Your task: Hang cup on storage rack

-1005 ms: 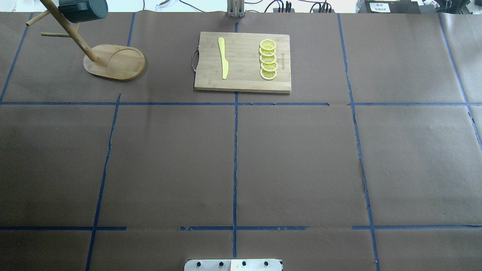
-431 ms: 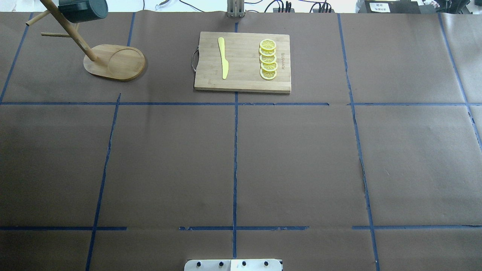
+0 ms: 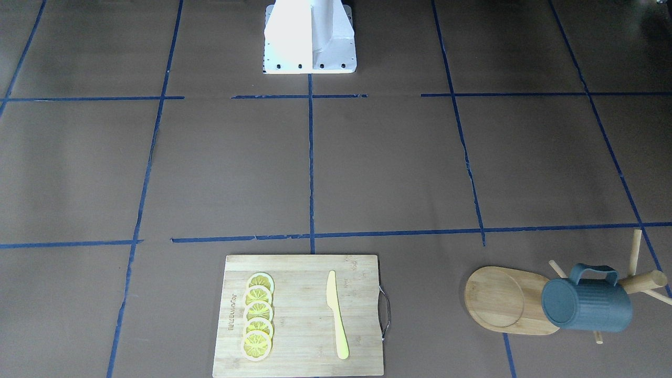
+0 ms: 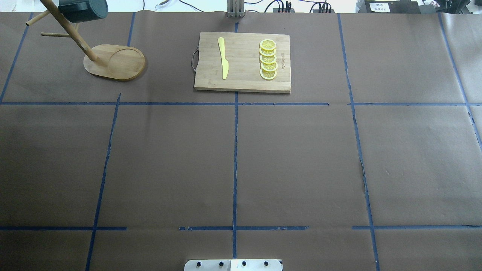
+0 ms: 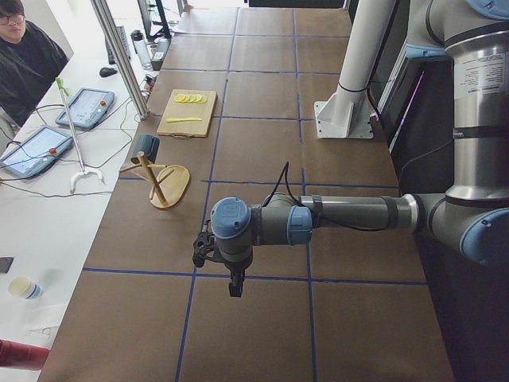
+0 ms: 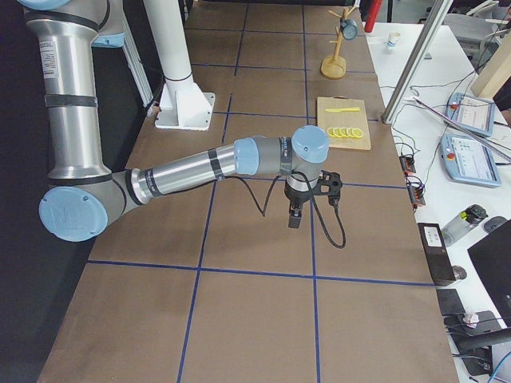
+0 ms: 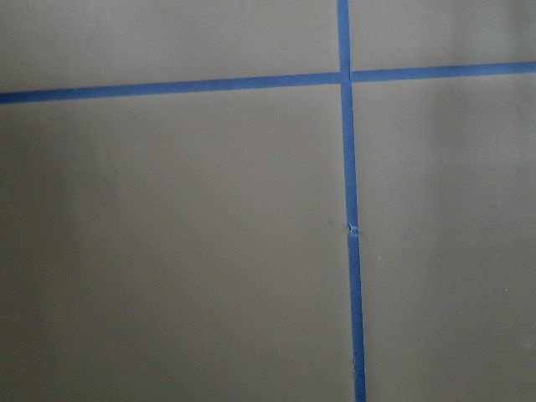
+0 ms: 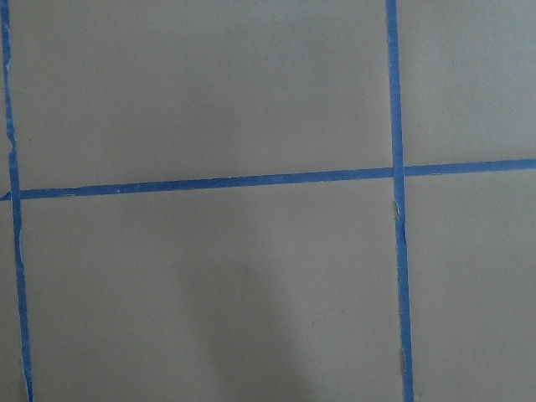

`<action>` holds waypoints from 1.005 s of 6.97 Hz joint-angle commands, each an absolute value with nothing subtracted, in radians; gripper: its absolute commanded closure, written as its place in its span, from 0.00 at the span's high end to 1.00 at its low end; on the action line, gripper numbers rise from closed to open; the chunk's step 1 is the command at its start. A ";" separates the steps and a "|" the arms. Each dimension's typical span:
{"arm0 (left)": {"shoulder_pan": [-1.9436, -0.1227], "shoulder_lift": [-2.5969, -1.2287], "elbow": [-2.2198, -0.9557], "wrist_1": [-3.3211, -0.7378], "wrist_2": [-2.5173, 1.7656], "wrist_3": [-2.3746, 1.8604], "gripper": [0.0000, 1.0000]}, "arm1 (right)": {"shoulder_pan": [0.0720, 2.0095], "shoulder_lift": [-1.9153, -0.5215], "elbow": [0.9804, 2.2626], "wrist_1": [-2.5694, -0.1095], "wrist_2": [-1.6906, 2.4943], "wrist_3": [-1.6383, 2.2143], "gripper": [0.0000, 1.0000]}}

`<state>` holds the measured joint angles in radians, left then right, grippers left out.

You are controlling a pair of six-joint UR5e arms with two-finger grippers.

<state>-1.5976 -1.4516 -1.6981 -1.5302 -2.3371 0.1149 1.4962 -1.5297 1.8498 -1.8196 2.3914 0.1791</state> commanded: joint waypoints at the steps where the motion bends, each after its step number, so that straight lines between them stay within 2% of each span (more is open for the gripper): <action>1: -1.592 -1.459 -1.706 -1.531 -2.336 0.115 1.00 | 1.497 -1.546 1.848 -1.818 2.385 0.178 1.00; 3: -1.594 -1.459 -1.706 -1.531 -2.341 0.115 1.00 | 1.505 -1.613 1.833 -1.818 2.379 0.023 1.00; 6: -1.594 -1.460 -1.706 -1.531 -2.342 0.115 1.00 | 1.575 -1.617 1.689 -1.786 2.379 -0.106 1.00; 7: -1.594 -1.460 -1.706 -1.531 -2.344 0.115 1.00 | 1.588 -1.638 1.625 -1.672 2.379 -0.106 1.00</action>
